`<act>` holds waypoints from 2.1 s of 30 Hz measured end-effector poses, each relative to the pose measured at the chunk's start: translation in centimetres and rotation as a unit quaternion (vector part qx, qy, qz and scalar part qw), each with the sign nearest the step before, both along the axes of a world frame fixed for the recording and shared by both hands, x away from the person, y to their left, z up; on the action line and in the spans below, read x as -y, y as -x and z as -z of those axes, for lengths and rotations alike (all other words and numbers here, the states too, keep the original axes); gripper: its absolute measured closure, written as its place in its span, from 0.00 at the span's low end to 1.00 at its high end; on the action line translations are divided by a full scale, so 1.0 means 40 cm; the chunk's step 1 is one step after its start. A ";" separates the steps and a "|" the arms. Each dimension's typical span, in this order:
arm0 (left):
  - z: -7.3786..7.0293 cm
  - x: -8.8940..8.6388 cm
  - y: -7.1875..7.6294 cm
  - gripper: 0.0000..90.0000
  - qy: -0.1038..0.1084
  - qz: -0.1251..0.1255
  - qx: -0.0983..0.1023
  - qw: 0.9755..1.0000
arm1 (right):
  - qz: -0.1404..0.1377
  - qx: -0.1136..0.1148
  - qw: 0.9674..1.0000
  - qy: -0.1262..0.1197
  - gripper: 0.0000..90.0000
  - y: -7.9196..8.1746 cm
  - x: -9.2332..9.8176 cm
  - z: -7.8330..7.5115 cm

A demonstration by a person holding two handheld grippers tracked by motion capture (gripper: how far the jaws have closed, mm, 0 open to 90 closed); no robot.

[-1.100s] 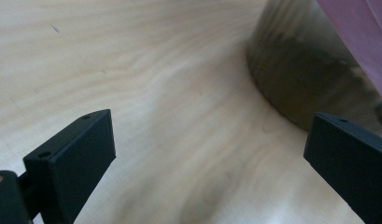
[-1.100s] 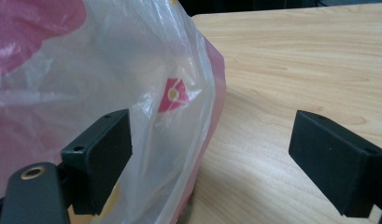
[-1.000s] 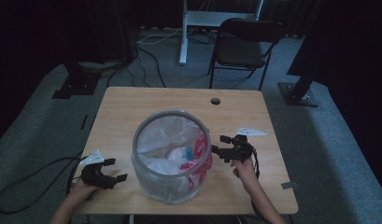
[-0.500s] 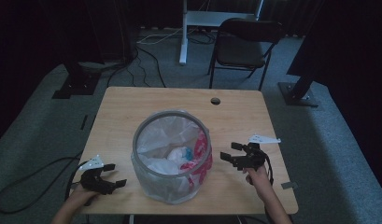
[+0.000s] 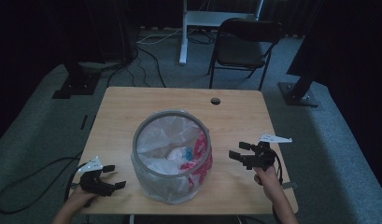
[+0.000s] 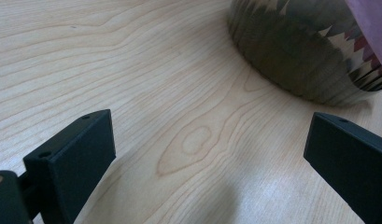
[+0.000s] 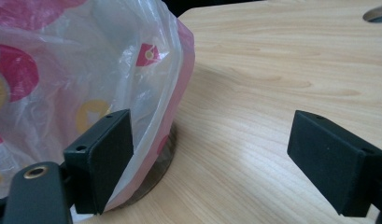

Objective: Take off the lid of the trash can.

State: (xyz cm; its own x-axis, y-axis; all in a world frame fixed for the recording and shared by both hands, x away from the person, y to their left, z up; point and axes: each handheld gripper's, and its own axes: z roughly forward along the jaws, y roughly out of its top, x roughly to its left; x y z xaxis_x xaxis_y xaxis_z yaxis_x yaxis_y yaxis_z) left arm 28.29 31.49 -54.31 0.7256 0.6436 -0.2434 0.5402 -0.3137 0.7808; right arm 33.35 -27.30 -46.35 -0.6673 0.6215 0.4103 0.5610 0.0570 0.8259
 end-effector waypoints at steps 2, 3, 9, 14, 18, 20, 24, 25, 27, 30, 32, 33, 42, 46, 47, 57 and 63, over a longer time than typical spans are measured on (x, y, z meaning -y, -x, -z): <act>0.002 -0.005 0.001 0.02 0.003 -0.003 -0.003 1.000 | -0.006 0.004 1.000 0.004 0.14 0.000 0.002 -0.010; 0.002 -0.007 0.002 0.02 0.003 -0.003 -0.004 1.000 | -0.008 0.007 1.000 0.008 0.14 0.000 0.002 -0.015; 0.004 -0.007 0.005 0.02 -0.012 0.007 -0.010 1.000 | -0.025 0.023 0.999 0.007 0.14 -0.001 -0.007 -0.055; 0.004 -0.006 0.002 0.02 -0.014 0.005 -0.013 1.000 | -0.040 0.047 0.998 -0.003 0.14 -0.004 -0.017 -0.100; 0.004 -0.008 0.003 0.02 -0.009 0.003 -0.011 1.000 | -0.044 0.064 0.997 -0.007 0.14 -0.007 -0.024 -0.132; 0.004 -0.008 0.003 0.02 -0.011 0.005 -0.012 1.000 | -0.052 0.069 0.996 -0.007 0.14 -0.008 -0.029 -0.146; 0.004 -0.008 0.003 0.02 -0.010 0.004 -0.012 1.000 | -0.060 0.078 0.995 -0.012 0.14 -0.013 -0.038 -0.175; 0.004 -0.008 0.003 0.02 -0.010 0.004 -0.012 1.000 | -0.064 0.081 0.994 -0.020 0.14 -0.014 -0.039 -0.184; 0.004 -0.007 0.003 0.02 -0.012 0.004 -0.012 1.000 | -0.067 0.088 0.994 -0.022 0.14 -0.016 -0.047 -0.205; 0.004 -0.007 0.003 0.02 -0.013 0.005 -0.012 1.000 | -0.074 0.102 0.992 -0.015 0.14 -0.022 -0.065 -0.237; 0.004 -0.008 0.003 0.02 -0.010 0.003 -0.013 1.000 | -0.081 0.108 0.991 -0.013 0.14 -0.027 -0.079 -0.257; 0.004 -0.009 0.003 0.02 -0.009 0.002 -0.012 1.000 | -0.085 0.110 0.990 -0.010 0.14 -0.028 -0.087 -0.267; 0.005 -0.007 0.000 0.02 -0.011 0.006 -0.017 1.000 | -0.114 0.129 0.985 -0.010 0.16 -0.054 -0.149 -0.348; 0.005 -0.007 0.001 0.02 -0.012 0.008 -0.016 1.000 | -0.128 0.135 0.982 -0.009 0.26 -0.070 -0.181 -0.374; 0.005 -0.006 0.001 0.02 -0.013 0.007 -0.015 1.000 | -0.133 0.136 0.982 -0.007 0.28 -0.075 -0.189 -0.378; 0.005 -0.007 0.001 0.02 -0.011 0.009 -0.017 1.000 | -0.156 0.124 0.979 0.034 0.44 -0.119 -0.277 -0.384; 0.005 -0.007 0.001 0.02 -0.012 0.009 -0.018 1.000 | -0.161 0.110 0.980 0.049 0.49 -0.137 -0.309 -0.374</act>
